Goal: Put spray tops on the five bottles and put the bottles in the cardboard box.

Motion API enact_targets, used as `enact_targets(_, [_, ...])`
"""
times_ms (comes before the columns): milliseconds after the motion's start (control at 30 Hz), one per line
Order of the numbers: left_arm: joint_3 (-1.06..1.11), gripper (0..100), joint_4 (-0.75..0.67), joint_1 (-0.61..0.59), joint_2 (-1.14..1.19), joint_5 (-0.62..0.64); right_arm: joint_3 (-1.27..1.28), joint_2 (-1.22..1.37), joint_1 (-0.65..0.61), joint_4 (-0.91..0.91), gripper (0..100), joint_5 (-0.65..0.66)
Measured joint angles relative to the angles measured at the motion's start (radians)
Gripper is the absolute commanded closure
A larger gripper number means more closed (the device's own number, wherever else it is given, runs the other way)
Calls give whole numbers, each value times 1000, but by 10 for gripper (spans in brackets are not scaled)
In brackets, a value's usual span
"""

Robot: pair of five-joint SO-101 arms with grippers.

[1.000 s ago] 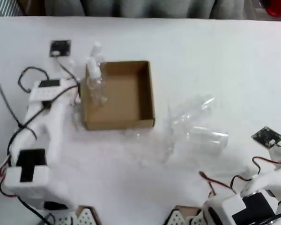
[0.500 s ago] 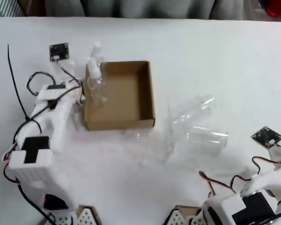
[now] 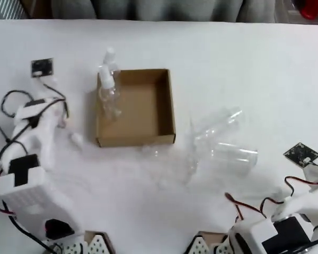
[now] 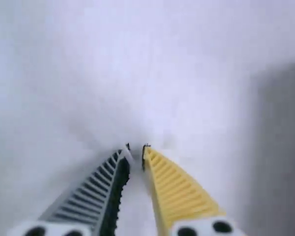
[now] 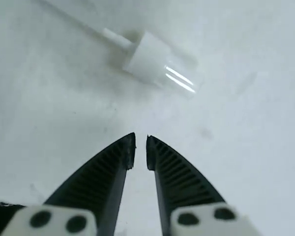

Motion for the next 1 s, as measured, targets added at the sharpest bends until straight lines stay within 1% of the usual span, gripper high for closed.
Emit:
enact_targets(267, [-17,946,78,-196,-12,-141,0,0,-2,0,983,0])
enact_targets(367, [-17,946,153,-262,-63,-219,0,0,-2,0,983,0])
enact_targets(467, [-17,941,242,-310,-132,-330,0,0,-2,0,983,0])
enact_targets(600, [-17,854,336,-341,-212,-506,0,0,-2,0,983,0])
enact_targets(700, [-17,771,356,-368,-259,-652,0,0,-2,0,983,0])
enact_targets(800, [-17,729,359,-394,-290,-680,0,0,-2,0,983,0])
enact_targets(1000, [-17,736,359,-413,-298,-680,0,0,-2,0,983,0])
